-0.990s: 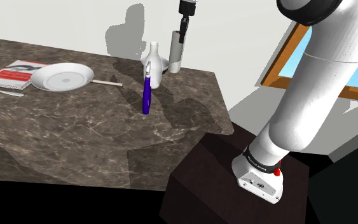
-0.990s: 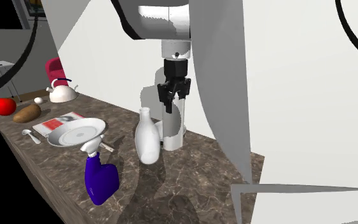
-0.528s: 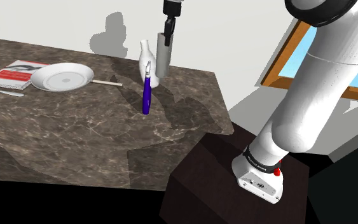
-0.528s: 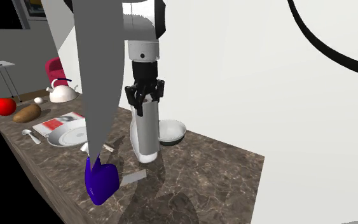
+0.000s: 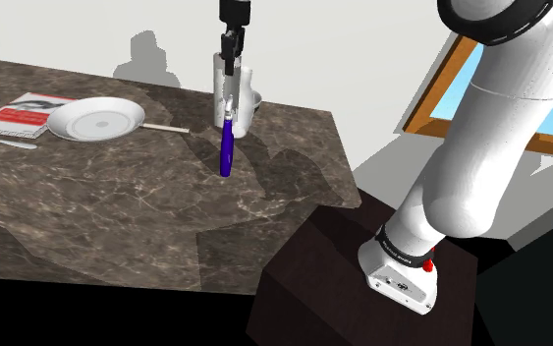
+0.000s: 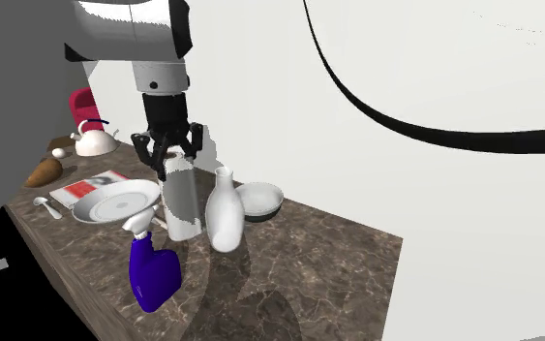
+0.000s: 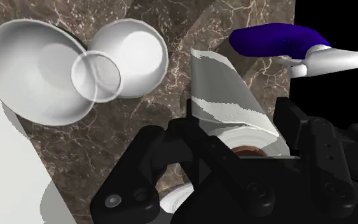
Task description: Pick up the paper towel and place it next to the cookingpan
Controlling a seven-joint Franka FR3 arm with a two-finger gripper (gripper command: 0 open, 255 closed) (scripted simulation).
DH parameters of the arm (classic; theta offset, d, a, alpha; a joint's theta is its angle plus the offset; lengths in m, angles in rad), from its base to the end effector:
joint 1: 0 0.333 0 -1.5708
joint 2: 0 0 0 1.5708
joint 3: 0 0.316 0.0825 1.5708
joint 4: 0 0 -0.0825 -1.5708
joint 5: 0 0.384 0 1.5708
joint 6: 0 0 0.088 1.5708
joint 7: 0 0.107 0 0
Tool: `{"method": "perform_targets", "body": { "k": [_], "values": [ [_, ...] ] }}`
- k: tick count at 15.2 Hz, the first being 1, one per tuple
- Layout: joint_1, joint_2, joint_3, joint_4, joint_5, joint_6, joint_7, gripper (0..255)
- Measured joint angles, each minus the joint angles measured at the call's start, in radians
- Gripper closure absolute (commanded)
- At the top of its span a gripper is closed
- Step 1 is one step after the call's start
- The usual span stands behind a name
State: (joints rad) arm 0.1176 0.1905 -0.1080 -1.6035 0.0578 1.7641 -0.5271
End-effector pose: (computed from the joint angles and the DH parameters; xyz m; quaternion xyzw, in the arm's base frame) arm 0.6180 0.0159 0.5142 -0.9653 -0.2601 0.0093 0.0211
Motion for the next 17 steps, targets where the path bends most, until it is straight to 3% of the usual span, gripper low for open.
{"method": "perform_targets", "body": {
  "k": [7, 17],
  "values": [
    [0.077, 0.049, 0.051, 0.063, -0.004, -0.008, 0.13, 255],
    [0.085, 0.065, 0.056, -0.043, -0.002, 0.114, 0.136, 255]
  ]
}}
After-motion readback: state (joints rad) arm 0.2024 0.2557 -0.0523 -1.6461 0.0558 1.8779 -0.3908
